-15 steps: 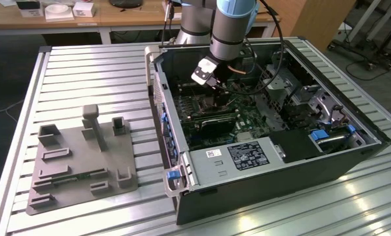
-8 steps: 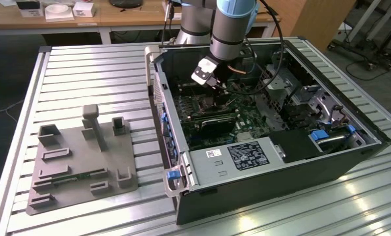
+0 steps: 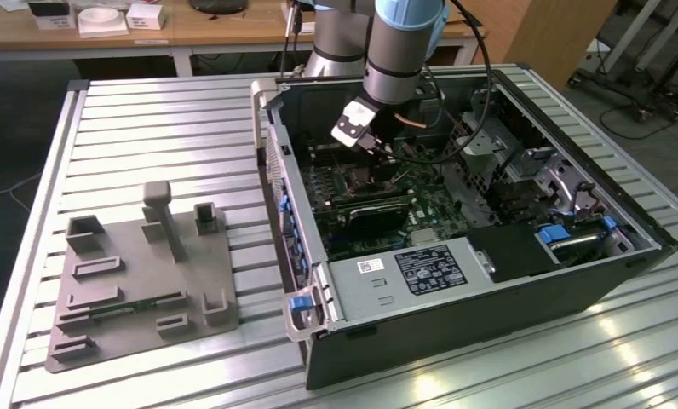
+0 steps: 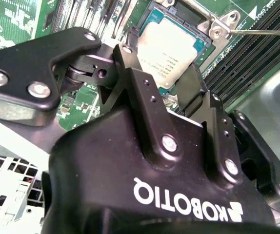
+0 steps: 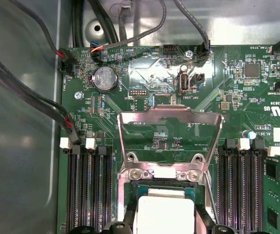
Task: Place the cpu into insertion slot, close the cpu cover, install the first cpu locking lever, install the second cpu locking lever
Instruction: 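Place the cpu into insertion slot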
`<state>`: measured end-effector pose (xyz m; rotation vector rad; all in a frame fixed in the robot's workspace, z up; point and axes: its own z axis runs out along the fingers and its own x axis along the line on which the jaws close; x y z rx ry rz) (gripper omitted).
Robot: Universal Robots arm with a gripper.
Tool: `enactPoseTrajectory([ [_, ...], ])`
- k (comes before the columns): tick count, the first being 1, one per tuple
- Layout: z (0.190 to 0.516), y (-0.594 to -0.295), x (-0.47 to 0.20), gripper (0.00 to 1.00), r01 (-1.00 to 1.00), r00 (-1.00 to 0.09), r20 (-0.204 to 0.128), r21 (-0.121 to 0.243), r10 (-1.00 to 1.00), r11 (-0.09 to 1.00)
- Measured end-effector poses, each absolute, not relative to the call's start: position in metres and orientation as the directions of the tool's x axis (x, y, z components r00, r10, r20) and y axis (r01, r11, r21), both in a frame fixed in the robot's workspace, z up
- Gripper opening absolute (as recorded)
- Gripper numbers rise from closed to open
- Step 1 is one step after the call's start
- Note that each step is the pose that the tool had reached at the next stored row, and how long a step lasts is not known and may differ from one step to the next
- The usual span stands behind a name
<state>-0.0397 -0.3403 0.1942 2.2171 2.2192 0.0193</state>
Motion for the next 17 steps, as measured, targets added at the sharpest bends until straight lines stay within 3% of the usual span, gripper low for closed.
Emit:
enactPoseTrajectory([
  [13, 0.1935, -0.3403, -0.0396, 0.54, 1.0, -0.001, 0.005, 0.012, 1.0, 0.001],
  [15, 0.1935, -0.3404, -0.0395, 0.61, 1.0, -0.001, 0.005, 0.012, 1.0, 0.001],
  [17, 0.1934, -0.3403, -0.0392, 0.61, 1.0, -0.002, 0.006, 0.012, 1.0, 0.002],
])
